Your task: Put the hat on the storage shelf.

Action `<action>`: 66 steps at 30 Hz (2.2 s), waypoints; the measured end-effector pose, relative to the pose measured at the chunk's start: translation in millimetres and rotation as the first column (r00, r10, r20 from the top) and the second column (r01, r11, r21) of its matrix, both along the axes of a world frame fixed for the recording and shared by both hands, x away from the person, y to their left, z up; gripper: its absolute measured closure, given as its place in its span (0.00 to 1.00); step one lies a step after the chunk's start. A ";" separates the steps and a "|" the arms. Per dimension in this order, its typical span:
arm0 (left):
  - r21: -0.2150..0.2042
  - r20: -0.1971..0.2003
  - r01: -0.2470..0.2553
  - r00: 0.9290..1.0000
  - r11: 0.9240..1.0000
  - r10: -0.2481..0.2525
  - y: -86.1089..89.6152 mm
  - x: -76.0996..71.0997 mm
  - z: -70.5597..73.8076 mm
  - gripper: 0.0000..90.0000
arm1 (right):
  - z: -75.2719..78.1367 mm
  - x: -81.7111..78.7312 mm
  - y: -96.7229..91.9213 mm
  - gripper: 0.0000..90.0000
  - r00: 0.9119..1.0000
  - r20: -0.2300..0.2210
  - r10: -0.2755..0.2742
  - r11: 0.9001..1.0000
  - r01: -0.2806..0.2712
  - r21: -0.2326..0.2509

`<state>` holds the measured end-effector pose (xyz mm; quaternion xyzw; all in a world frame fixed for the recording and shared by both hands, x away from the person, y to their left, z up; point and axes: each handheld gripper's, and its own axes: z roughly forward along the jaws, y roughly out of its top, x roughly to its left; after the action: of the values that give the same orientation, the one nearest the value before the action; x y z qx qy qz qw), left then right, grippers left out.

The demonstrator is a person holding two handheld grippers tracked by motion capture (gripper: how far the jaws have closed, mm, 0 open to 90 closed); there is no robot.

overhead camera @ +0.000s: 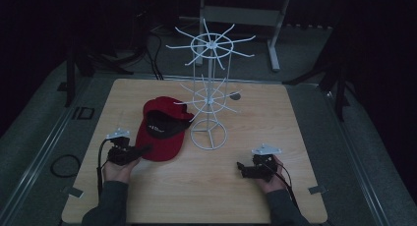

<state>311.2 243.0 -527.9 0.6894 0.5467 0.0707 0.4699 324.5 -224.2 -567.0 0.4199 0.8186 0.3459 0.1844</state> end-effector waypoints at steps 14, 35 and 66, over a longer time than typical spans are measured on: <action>-0.056 0.087 -0.073 0.993 0.996 0.077 14.6 -5.0 23.8 0.95 | 0.0 0.0 0.1 0.16 1.000 0.000 -0.001 1.000 0.001 0.001; -0.083 0.205 -0.124 0.969 0.989 0.138 19.6 -6.2 66.3 0.95 | -0.1 0.1 0.1 0.16 1.000 0.001 -0.001 1.000 0.001 0.001; -0.121 0.335 -0.140 0.926 0.983 0.174 14.6 -6.1 114.1 0.95 | 0.0 0.2 0.2 0.16 1.000 0.003 -0.003 1.000 0.003 0.001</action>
<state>305.1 257.5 -413.8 0.5972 0.5122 0.2015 0.5835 324.6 -224.0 -567.0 0.4205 0.8175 0.3470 0.1860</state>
